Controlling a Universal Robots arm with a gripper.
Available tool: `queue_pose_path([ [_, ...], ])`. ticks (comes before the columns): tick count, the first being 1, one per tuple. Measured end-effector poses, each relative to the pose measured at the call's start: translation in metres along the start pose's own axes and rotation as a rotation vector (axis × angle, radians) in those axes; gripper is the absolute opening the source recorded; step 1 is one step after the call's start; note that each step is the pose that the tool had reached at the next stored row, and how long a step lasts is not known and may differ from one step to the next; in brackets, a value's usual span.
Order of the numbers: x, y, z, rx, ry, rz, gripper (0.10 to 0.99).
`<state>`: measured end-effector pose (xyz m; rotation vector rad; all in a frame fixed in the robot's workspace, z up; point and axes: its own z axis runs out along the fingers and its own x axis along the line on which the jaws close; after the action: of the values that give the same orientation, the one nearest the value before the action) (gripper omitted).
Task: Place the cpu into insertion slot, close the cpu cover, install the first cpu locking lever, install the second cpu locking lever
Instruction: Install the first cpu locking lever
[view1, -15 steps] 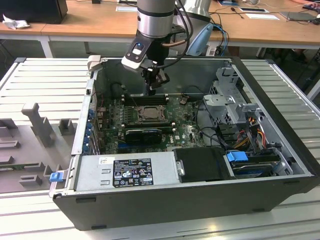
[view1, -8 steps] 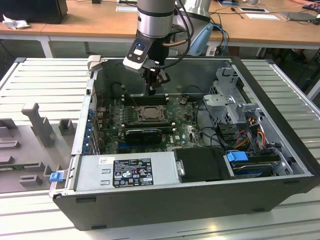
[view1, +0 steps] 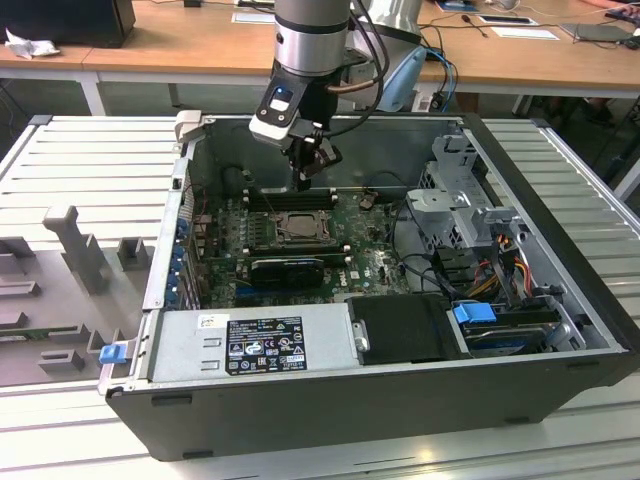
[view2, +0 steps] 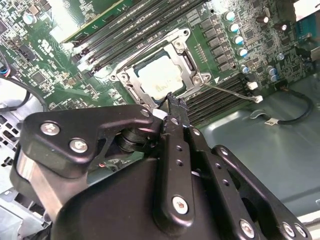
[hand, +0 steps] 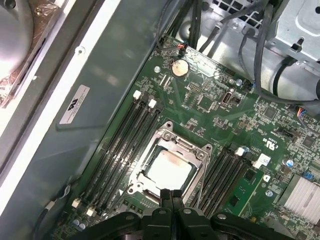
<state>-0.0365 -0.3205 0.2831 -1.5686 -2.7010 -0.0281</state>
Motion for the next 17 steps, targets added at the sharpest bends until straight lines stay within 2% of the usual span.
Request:
queue_pose_path([
  [17, 0.0, 0.0, 0.0, 0.003, 0.0008, -0.123, 0.106],
])
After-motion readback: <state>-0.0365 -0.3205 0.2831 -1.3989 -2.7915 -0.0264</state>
